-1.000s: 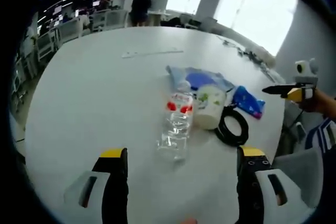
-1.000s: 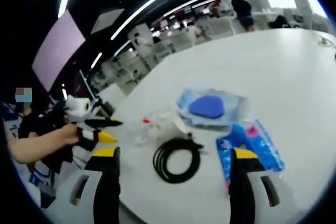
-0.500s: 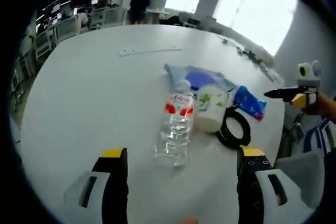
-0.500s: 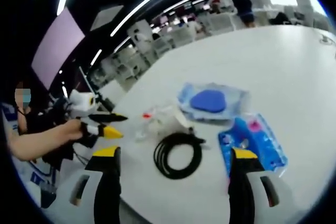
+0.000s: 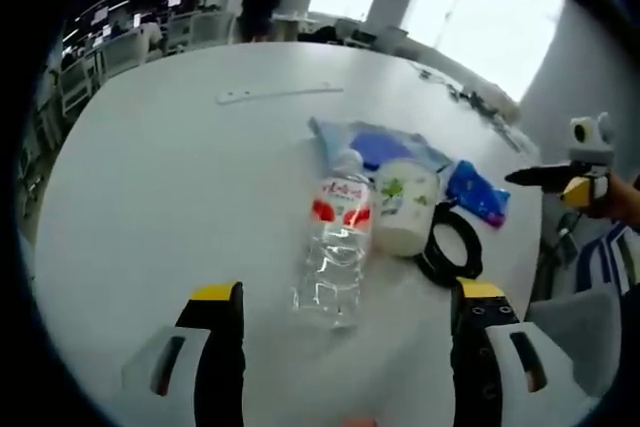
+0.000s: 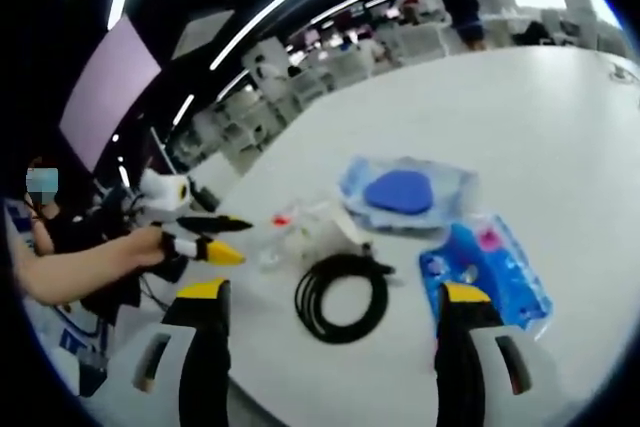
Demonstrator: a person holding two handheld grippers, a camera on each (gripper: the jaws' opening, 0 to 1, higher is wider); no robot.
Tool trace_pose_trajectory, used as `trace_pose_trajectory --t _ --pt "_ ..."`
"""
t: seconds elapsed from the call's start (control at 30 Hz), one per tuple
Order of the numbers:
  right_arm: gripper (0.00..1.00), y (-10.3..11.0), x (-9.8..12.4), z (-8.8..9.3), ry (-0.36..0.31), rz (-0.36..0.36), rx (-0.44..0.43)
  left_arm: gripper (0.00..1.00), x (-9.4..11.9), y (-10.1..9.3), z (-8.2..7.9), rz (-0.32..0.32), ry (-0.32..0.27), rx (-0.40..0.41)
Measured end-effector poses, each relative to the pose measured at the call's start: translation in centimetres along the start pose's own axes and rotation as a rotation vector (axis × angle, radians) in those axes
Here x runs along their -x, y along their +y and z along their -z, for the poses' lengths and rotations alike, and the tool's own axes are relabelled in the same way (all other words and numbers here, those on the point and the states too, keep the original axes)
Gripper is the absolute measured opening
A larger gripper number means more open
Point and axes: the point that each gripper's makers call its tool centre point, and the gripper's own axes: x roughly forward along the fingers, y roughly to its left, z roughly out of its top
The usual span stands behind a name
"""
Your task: Arrange the tabletop items into an orderly group along one side of the table until the central work area is clear of visible clutter.
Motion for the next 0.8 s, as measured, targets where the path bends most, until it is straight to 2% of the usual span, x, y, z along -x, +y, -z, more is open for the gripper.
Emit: trace_pose_trajectory --t 0.33,0.8 --pt "0.82 0.1 -0.2 0.9 0.014 -0.003 -0.017 0.82 -1.2 -0.1 -0.1 0.013 0.031 -0.029" --pt "0.82 0.1 -0.5 1.1 0.014 -0.008 -0.033 0.81 -3.2 0.0 0.1 0.019 0.075 -0.061"
